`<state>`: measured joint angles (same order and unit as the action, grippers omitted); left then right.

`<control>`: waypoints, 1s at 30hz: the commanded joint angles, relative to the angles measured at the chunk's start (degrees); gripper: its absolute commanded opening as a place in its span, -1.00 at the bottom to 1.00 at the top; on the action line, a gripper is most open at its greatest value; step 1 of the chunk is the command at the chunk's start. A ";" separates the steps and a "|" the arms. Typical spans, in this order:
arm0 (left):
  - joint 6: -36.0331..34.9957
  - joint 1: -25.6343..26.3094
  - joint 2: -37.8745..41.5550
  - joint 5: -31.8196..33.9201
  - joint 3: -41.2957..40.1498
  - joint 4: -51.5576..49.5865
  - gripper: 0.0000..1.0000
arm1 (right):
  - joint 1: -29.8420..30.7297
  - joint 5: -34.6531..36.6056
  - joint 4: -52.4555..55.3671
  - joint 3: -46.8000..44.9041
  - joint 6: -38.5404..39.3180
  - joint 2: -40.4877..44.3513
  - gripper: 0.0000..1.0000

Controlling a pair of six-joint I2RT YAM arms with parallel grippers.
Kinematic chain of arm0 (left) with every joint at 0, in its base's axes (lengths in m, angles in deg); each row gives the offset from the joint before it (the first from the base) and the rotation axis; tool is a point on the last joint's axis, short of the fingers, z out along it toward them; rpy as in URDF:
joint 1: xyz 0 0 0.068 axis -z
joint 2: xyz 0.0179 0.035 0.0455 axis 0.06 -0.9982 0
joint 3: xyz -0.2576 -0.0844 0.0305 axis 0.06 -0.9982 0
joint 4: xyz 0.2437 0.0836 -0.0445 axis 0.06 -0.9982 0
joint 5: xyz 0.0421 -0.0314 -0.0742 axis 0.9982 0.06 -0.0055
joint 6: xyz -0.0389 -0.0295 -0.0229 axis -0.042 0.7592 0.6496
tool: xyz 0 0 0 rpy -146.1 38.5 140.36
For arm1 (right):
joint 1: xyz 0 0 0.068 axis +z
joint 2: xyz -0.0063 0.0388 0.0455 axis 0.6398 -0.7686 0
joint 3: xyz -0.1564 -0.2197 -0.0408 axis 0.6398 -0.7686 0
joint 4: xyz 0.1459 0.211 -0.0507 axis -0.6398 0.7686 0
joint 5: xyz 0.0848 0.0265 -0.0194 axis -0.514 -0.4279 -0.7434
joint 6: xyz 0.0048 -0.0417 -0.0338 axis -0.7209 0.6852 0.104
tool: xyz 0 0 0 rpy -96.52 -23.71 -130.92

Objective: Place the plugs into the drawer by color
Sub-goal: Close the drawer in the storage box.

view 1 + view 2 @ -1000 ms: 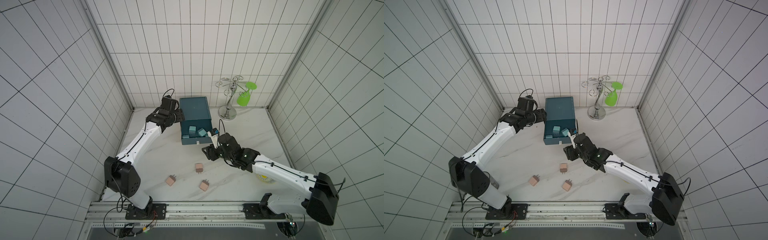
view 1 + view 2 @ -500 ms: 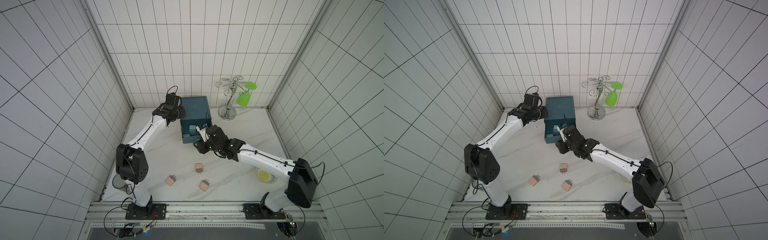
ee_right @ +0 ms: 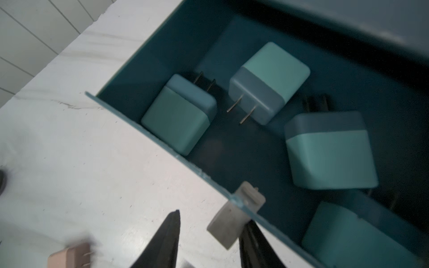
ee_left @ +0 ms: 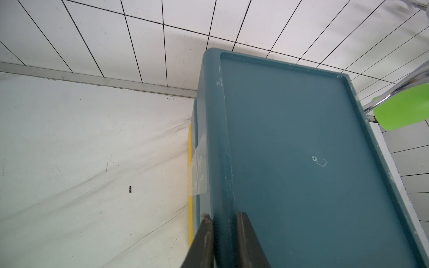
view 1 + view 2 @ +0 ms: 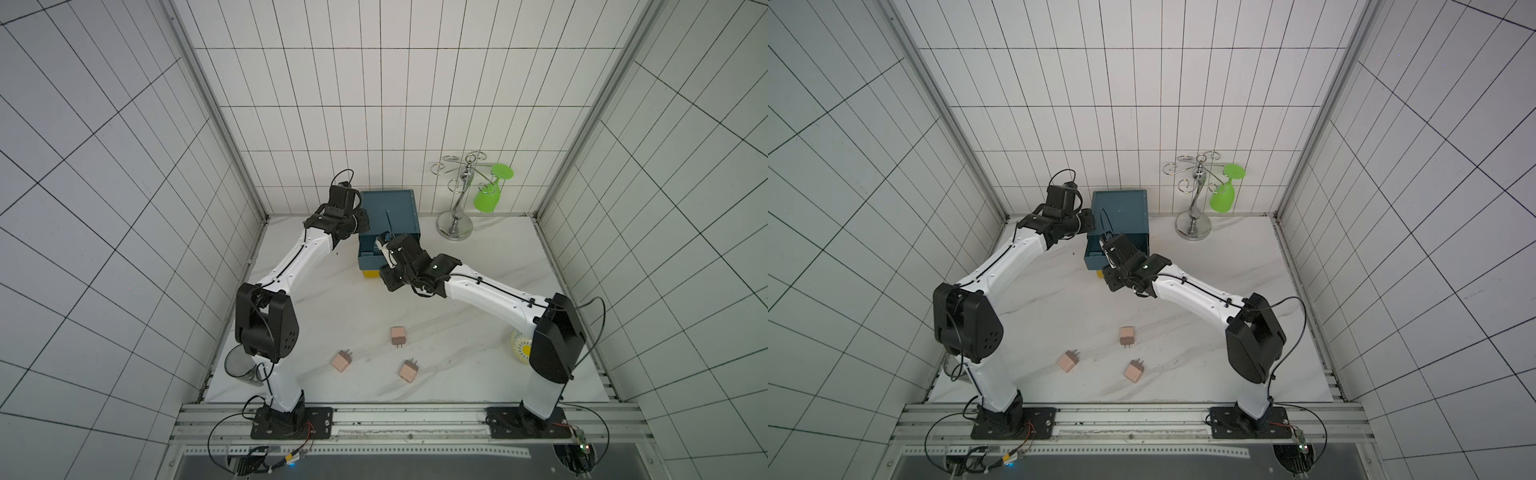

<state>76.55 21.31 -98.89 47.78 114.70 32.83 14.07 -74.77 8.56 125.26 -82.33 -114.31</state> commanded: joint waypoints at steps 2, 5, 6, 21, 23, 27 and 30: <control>-0.05 0.94 -2.03 -7.52 -3.47 -7.10 -0.65 | -1.71 8.28 -1.27 9.28 3.06 -5.84 -0.12; 0.22 0.94 -1.76 -8.64 -4.30 -6.46 -0.65 | -1.69 10.77 -1.07 13.48 3.52 -9.46 -0.12; 0.25 0.94 -1.64 -8.57 -4.60 -6.47 -0.66 | -1.64 11.93 -0.51 15.02 3.65 -10.67 -0.12; 5.35 0.94 9.28 -9.12 -13.62 1.84 -0.12 | -0.95 4.82 -2.99 3.40 1.50 4.56 -0.02; 7.52 0.94 14.52 -10.78 -19.69 8.23 0.09 | -3.35 -0.65 -1.84 1.08 -1.28 7.60 -0.01; 11.07 1.03 23.17 -7.76 -31.02 18.65 0.34 | -7.93 -6.47 -5.77 -6.36 -3.26 12.43 0.08; 13.84 1.02 26.56 -8.44 -37.37 23.18 0.53 | -11.16 -9.10 -5.95 -6.30 -2.99 12.65 0.26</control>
<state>86.82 22.29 -74.10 39.97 81.85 48.51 5.24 -78.92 3.93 120.96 -83.92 -100.33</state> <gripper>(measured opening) 0.754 0.614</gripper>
